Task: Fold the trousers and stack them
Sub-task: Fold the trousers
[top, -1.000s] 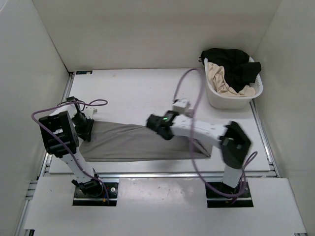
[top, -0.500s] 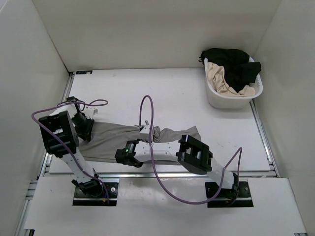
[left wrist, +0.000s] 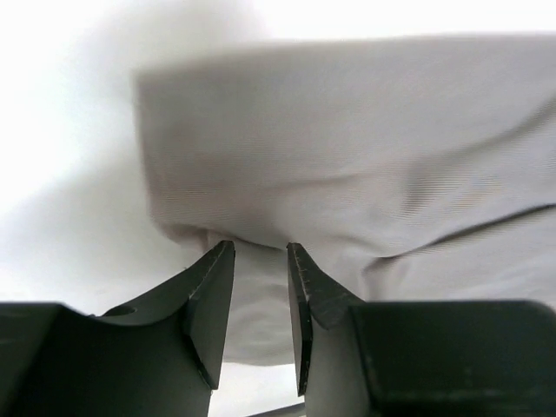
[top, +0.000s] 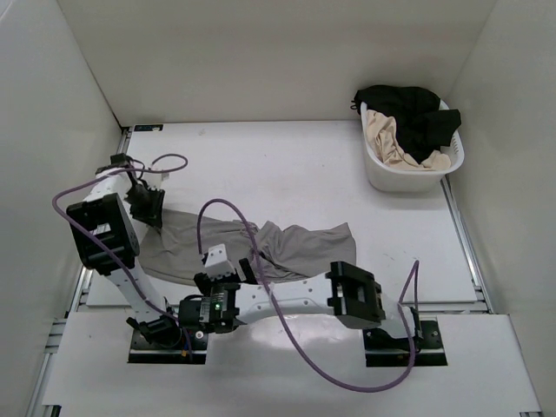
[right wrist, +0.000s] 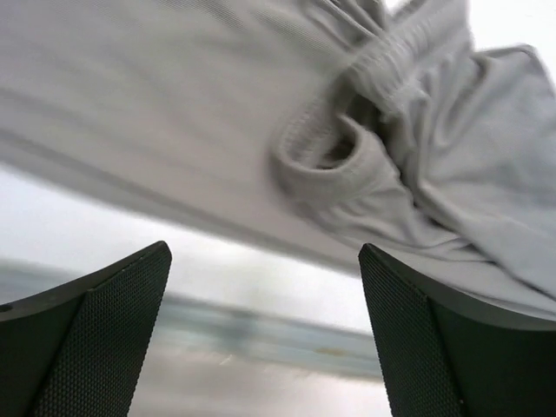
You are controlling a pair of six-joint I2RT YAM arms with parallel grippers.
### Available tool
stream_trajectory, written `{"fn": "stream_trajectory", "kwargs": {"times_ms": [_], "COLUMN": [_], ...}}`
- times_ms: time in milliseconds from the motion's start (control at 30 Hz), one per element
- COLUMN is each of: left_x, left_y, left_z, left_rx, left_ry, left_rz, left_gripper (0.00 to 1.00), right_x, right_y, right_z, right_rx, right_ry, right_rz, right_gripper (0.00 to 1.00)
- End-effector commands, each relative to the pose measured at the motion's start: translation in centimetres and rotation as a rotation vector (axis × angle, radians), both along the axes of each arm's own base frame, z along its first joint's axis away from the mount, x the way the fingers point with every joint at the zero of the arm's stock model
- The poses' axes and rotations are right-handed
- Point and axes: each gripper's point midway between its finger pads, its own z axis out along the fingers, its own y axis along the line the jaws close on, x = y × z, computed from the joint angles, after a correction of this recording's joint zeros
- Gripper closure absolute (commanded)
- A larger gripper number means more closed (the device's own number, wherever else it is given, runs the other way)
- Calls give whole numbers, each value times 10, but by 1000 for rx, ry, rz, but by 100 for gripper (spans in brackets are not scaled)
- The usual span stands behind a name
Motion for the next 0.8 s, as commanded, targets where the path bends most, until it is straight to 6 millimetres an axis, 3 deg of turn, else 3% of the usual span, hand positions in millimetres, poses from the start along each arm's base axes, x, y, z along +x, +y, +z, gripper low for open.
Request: {"fn": "stream_trajectory", "kwargs": {"times_ms": [0,33,67,100,133,167,200,233,267,300,333,367,400,467,500,533,600,633,667,700,767], "left_x": [36,50,45,47,51,66,63,64,60,48,39,24,4,-13,-11,-10,-19,-22,-33,-34,-32], "left_y": [-11,-10,-15,-17,-34,-41,-54,-54,-85,-102,-111,-151,-164,-206,-221,-236,-282,-298,-322,-330,-339], "left_z": [70,97,112,129,144,181,189,194,193,201,196,189,175,165,168,157,161,148,148,132,120], "left_rx": [-44,-40,-60,-74,-127,-123,-147,-75,-64,-34,46,55,57,-24,-70,-121,-275,-321,-372,-371,-350], "left_ry": [-214,-281,-275,-292,-311,-383,-363,-356,-347,-367,-344,-327,-279,-236,-237,-194,-168,-110,-77,-22,2], "left_rz": [-62,-84,-99,-114,-179,-230,-256,-253,-354,-427,-526,-676,-740,-783,-777,-773,-806,-814,-832,-831,-821], "left_gripper": [57,57,56,56,56,56,54,52,50,46,36,32,30,29,29,29,26,26,26,26,26], "right_x": [0,2,7,8,8,19,23,22,29,30,33,39,40,50,51,54,55,57,58,55,65], "right_y": [13,1,-21,-42,-57,-76,-106,-132,-167,-186,-202,-226,-244,-277,-285,-293,-297,-304,-307,-308,-319], "right_z": [107,119,114,145,148,149,162,131,133,124,117,97,96,88,74,71,63,58,50,40,28], "right_rx": [246,282,263,385,411,437,498,478,488,478,463,415,433,437,429,438,442,405,358,329,257], "right_ry": [-28,-40,-68,-57,-55,-57,-32,21,33,48,59,58,62,43,51,44,40,45,61,121,182], "right_rz": [48,24,1,-26,-32,-69,-105,-170,-224,-257,-280,-327,-353,-427,-451,-480,-483,-494,-514,-535,-596], "right_gripper": [8,9,9,9,9,9,10,12,16,18,18,19,19,19,19,18,15,15,15,14,13]}}
